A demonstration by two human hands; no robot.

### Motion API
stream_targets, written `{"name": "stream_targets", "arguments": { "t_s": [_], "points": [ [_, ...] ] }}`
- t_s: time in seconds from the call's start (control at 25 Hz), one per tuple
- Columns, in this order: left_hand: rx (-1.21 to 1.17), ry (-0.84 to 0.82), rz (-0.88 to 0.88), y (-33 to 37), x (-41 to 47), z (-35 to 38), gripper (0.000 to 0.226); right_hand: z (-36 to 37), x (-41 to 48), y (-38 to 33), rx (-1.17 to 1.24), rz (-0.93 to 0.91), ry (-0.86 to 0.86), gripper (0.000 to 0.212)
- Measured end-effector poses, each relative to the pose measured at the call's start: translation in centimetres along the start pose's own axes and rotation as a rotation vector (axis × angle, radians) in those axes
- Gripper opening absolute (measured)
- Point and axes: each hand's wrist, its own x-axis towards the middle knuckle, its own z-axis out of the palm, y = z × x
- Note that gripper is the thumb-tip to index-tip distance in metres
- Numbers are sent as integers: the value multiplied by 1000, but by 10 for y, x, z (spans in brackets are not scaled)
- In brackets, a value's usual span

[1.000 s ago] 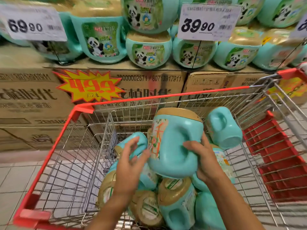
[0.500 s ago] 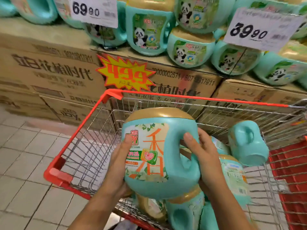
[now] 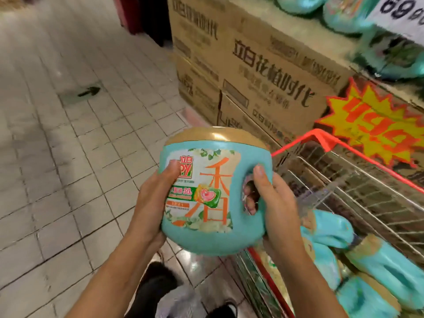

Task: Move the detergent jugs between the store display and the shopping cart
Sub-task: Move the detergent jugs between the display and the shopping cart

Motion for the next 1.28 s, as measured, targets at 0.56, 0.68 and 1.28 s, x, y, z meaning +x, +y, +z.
{"name": "stream_targets", "arguments": {
  "t_s": [0.56,0.68,1.28],
  "points": [
    [90,36,35,184,180,-184,35,262,172,22,19,48,-83,31],
    [102,22,24,197,234,-184,36,277,221,19,3,43,-30,32],
    [126,-140,68,304,540,-99,64,322,515,-77,39,-91,27,33]
  ]
}}
